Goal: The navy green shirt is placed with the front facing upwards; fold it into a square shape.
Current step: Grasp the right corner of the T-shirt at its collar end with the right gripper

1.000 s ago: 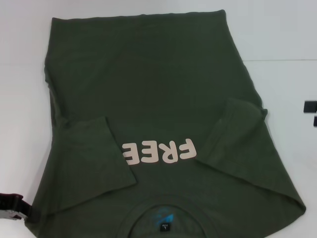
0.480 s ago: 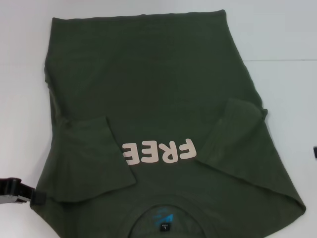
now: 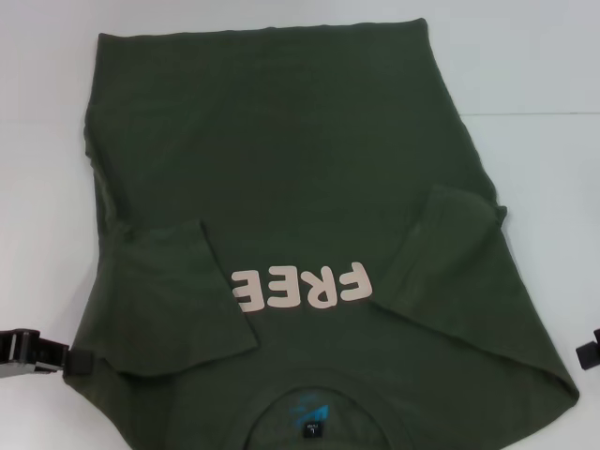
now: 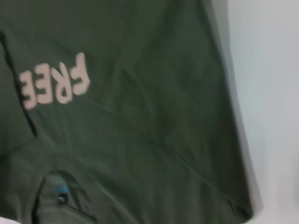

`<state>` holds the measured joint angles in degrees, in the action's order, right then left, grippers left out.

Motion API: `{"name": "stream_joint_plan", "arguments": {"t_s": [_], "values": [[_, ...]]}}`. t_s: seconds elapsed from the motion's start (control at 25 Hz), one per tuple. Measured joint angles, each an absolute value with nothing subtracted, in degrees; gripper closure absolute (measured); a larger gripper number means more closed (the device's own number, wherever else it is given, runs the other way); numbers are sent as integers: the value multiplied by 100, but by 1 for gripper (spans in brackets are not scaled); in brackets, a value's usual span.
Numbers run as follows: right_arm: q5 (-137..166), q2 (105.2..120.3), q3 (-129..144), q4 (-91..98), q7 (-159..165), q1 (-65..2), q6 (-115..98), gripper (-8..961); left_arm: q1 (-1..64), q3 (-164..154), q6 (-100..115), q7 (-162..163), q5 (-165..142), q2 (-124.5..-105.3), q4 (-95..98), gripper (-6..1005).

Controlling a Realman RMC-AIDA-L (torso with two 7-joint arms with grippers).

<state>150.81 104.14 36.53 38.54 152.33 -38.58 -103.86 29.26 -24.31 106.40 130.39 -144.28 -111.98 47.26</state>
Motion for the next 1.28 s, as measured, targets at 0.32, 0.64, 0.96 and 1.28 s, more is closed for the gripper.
{"name": "stream_joint_plan", "arguments": {"t_s": [0.32, 0.64, 0.96, 1.28], "values": [[15351, 10452, 3671, 3731, 14972, -3775, -10169, 215, 2926, -2423, 10644, 12894, -14321, -11209, 4720, 988], [15244, 10677, 3562, 3606, 14683, -3697, -9848, 211, 2926, -2418, 10617, 12828, -14266, -11206, 4720, 987], [15211, 10752, 3529, 3568, 14595, -3668, -9717, 209, 2926, -2416, 10608, 12800, -14255, -11206, 4720, 986], [15212, 10702, 3497, 3600, 14524, -3630, -9671, 209, 2927, -2417, 10605, 12779, -14227, -11206, 4719, 986]]}}
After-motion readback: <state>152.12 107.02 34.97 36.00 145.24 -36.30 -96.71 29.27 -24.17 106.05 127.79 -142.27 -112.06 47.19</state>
